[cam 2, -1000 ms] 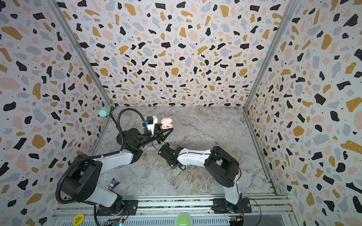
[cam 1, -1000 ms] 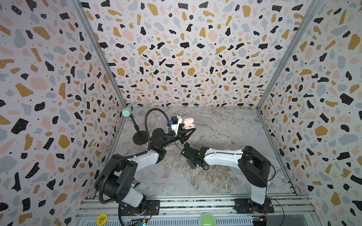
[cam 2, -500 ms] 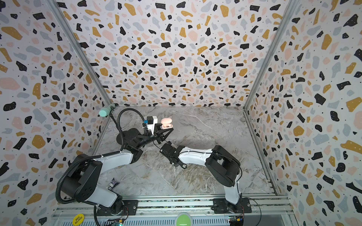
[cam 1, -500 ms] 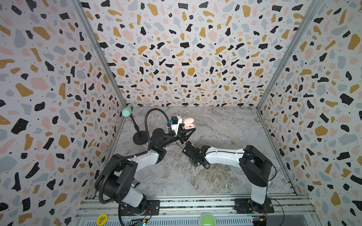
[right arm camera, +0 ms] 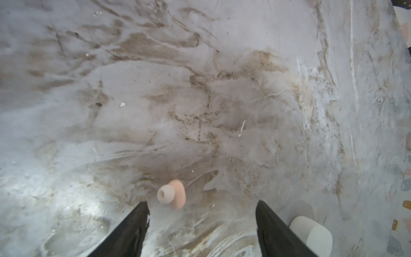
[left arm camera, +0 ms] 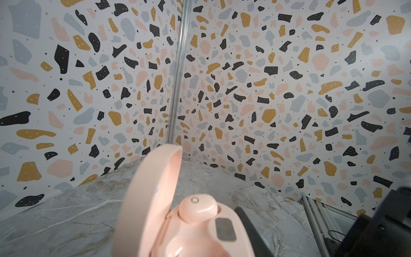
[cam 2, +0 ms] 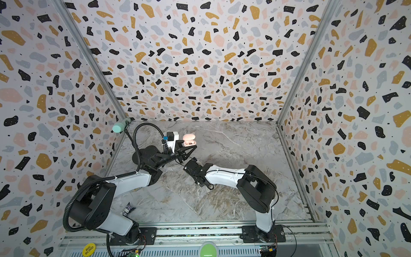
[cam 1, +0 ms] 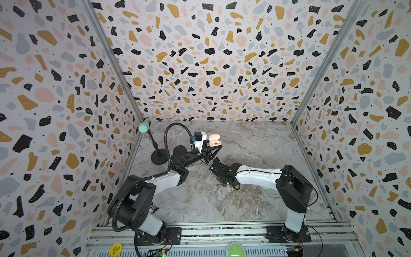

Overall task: Insert the wireless bluetooth earbuds into the charging case
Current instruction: 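Align the right gripper over the pink earbud on the table, then close the right gripper on the pink earbud and lift it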

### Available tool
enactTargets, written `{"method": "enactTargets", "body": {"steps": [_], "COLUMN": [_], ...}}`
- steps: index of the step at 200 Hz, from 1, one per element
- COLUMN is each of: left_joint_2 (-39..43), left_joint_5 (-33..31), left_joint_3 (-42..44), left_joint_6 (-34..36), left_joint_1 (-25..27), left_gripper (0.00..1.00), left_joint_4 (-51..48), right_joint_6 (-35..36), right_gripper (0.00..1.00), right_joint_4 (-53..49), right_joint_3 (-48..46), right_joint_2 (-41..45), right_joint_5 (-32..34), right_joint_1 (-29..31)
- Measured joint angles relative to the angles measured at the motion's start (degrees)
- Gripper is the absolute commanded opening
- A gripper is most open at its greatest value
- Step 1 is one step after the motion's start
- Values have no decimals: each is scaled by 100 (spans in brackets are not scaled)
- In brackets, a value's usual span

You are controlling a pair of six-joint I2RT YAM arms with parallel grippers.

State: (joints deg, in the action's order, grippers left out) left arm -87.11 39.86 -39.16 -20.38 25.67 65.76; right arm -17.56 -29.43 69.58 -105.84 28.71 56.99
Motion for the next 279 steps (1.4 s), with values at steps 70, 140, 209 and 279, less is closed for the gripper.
{"method": "enactTargets", "body": {"steps": [70,140,209,279], "left_joint_2": [0,0,79,127], "left_joint_5": [-15,-7,-20,-35], "left_joint_3": [-4,-26,-109,-109], "left_joint_6": [2,101,267,369], "left_joint_1": [9,-125,-459,-566], "left_gripper": [6,6,6,6], "left_joint_4": [-13,-267,-669,-833], "right_joint_6": [-481,-1720,-2599,-2739], "right_gripper": [76,76,76,76], "right_joint_4": [192,896,1467,1644], "right_joint_3": [-356,-1217,-1298,-1150], "right_joint_2": [625,953,844,540], "right_joint_5": [-1353,-3110,-3620,-3685], "right_joint_1": [-466,-844,-841,-981]}}
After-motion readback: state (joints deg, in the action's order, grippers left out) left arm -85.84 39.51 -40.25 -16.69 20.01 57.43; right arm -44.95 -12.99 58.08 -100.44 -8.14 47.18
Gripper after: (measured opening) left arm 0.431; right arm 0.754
